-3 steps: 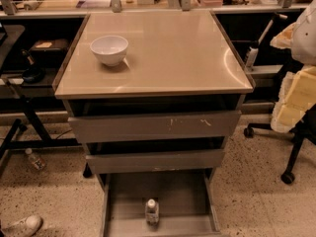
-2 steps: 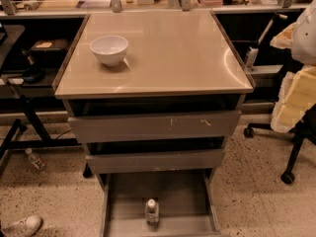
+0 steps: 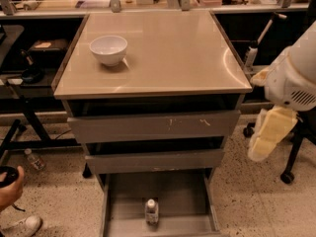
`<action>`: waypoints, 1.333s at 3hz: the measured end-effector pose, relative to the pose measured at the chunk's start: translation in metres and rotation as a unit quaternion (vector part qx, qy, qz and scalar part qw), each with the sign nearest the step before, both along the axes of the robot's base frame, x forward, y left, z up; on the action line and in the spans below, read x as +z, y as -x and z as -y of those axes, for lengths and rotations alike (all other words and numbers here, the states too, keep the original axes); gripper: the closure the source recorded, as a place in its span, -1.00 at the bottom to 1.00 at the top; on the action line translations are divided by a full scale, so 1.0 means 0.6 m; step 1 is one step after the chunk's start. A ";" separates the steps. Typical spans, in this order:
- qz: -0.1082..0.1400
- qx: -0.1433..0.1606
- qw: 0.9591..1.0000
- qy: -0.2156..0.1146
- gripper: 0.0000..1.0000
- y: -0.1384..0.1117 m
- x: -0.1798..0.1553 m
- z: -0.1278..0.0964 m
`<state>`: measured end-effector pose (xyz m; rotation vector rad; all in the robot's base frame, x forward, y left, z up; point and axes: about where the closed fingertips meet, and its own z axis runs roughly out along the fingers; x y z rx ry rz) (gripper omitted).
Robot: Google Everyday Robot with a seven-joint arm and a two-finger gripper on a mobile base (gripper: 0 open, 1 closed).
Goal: Pick blue plastic bottle from bottom drawer and place on counter
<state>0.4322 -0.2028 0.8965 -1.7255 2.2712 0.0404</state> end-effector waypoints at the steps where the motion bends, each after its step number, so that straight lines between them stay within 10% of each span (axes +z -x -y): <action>1: -0.034 -0.003 0.999 -0.031 -1.00 0.004 -0.112 -0.023; 4: -0.096 -0.008 0.991 -0.091 -1.00 0.022 -0.276 -0.060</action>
Offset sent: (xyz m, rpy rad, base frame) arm -0.0185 0.0313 -0.1772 0.1473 0.2287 -0.0490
